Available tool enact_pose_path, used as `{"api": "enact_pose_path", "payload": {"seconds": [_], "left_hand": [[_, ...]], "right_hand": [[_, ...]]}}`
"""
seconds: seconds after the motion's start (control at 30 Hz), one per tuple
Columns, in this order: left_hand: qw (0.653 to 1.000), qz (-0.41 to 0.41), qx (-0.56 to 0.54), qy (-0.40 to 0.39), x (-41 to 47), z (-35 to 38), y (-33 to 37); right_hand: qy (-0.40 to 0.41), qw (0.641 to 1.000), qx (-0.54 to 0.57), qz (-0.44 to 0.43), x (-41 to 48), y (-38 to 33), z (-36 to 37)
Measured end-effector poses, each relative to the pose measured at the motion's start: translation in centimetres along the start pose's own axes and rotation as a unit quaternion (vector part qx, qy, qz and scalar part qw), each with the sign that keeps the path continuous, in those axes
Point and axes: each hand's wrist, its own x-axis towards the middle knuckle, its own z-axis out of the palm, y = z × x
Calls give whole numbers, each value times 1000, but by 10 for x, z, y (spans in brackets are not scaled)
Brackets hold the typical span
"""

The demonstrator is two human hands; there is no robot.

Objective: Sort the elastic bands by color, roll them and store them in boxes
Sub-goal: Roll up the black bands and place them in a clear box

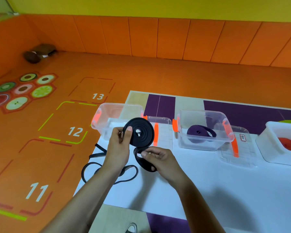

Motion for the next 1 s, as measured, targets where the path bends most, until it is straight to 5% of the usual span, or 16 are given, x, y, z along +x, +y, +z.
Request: {"api": "enact_pose_path", "payload": {"seconds": [0.23, 0.37, 0.53, 0.77, 1.0], "left_hand": [[989, -97, -112, -21, -4, 3, -21], [978, -110, -175, -25, -6, 2, -33], [975, -140, -172, 23, -4, -10, -44], [972, -154, -154, 86, 26, -16, -61], [959, -186, -211, 22, 102, -35, -67]], "right_hand": [[31, 996, 78, 20, -4, 9, -8], [73, 997, 33, 17, 8, 16, -12], [36, 998, -51, 14, 25, 21, -1], [-23, 998, -27, 46, 51, 7, 31], [163, 981, -79, 65, 136, 5, 66]]}}
